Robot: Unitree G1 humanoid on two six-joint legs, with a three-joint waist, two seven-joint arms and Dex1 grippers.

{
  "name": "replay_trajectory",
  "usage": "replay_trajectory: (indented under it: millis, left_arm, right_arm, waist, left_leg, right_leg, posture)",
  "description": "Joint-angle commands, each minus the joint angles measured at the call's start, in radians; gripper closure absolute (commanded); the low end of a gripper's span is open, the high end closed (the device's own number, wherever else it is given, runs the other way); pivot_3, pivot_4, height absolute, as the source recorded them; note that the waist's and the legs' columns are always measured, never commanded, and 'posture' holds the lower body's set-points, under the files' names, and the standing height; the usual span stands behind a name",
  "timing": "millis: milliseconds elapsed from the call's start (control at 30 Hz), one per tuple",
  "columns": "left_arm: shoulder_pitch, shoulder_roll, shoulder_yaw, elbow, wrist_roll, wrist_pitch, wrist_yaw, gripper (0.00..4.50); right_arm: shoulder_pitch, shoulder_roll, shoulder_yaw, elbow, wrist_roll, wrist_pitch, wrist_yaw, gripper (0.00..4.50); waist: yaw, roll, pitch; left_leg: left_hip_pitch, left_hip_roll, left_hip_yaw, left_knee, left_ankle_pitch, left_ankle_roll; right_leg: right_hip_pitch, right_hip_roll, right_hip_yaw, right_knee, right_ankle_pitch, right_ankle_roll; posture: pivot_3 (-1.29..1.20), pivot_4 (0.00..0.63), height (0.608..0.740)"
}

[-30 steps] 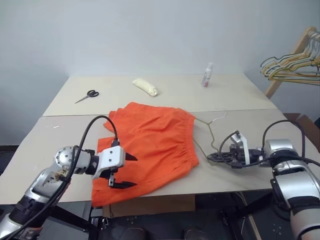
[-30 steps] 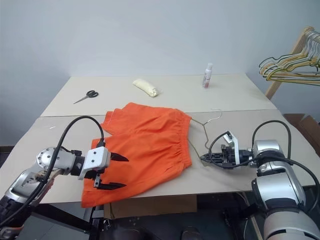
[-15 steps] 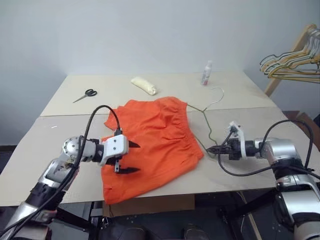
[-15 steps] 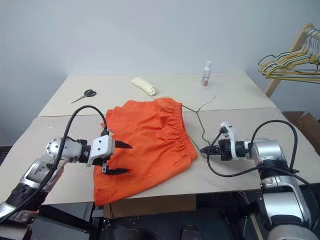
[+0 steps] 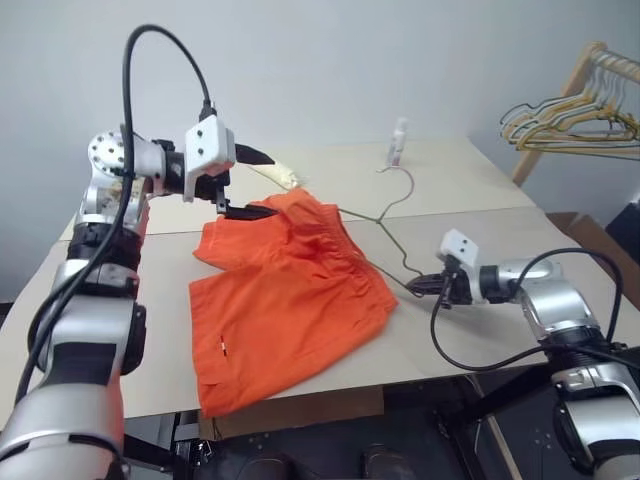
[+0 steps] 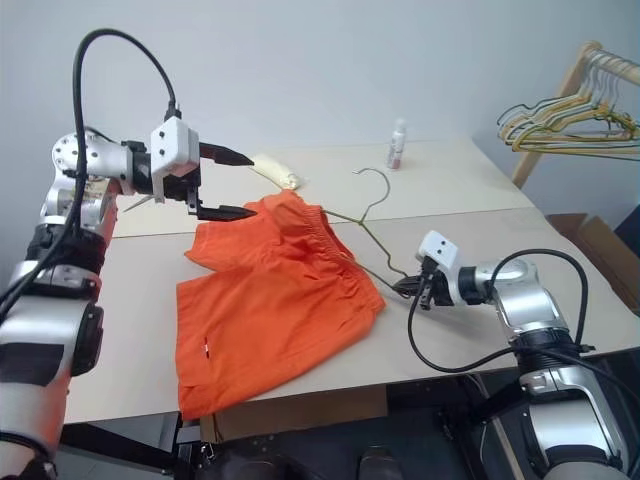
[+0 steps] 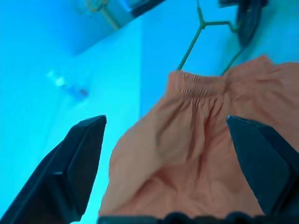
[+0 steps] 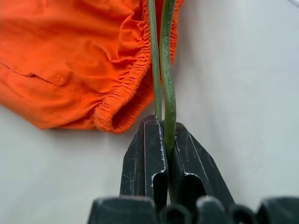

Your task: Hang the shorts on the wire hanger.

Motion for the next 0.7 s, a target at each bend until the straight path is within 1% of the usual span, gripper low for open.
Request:
replay_trajectory:
  millis: [33,133,267,500,700]
  left_arm:
    - [-0.119,-0.021,-0.019,0.111,0.051,-0.043,-0.085,0.02]
    - [-0.174,-0.025,-0.091,0.175,0.118,-0.07,-0.127,0.02]
    - [-0.204,-0.035,-0.128,0.228,0.209,-0.115,-0.118,0.02]
    - [-0.2,-0.058,-0.169,0.263,0.259,-0.152,-0.129,0.02]
    - [-0.208,-0.093,-0.144,0.279,0.27,-0.111,-0.125,0.02]
  right_arm:
    - [-0.08,0.006,0.024,-0.035,-0.051,-0.015,-0.026,4.5]
    - [-0.1,0.009,0.047,-0.049,-0.074,-0.014,-0.018,4.5]
    - [-0.103,0.019,0.051,-0.119,-0.069,0.023,-0.019,4.5]
    - [-0.109,0.023,0.061,-0.213,-0.102,0.071,-0.061,4.5]
    - [-0.109,0.016,0.065,-0.26,-0.121,0.058,-0.064,4.5]
  waist:
    - [-0.007,0.0,0.0]
    - [-0.01,0.0,0.0]
    - [-0.016,0.0,0.0]
    - [-0.02,0.0,0.0]
    - [-0.022,0.0,0.0]
  left_leg:
    - [0.0,0.0,0.0,0.0,0.0,0.001]
    - [-0.001,0.0,0.0,0.0,-0.001,0.002]
    - [-0.001,0.0,-0.001,0.0,-0.002,0.003]
    - [-0.002,0.0,-0.001,0.002,-0.003,0.004]
    - [-0.002,0.0,-0.001,0.002,-0.003,0.005]
  right_leg:
    - [0.0,0.0,0.0,0.0,0.0,0.0]
    - [-0.001,0.0,0.0,0.0,0.0,0.001]
    - [-0.001,0.0,0.0,0.001,0.0,0.001]
    - [-0.002,0.0,0.0,0.002,0.0,0.001]
    - [-0.002,0.0,0.0,0.002,0.0,0.001]
  posture:
    - [0.02,0.0,0.74]
    - [0.01,0.0,0.74]
    - [0.0,0.0,0.74]
    - [-0.02,0.0,0.74]
    - [-0.02,0.0,0.74]
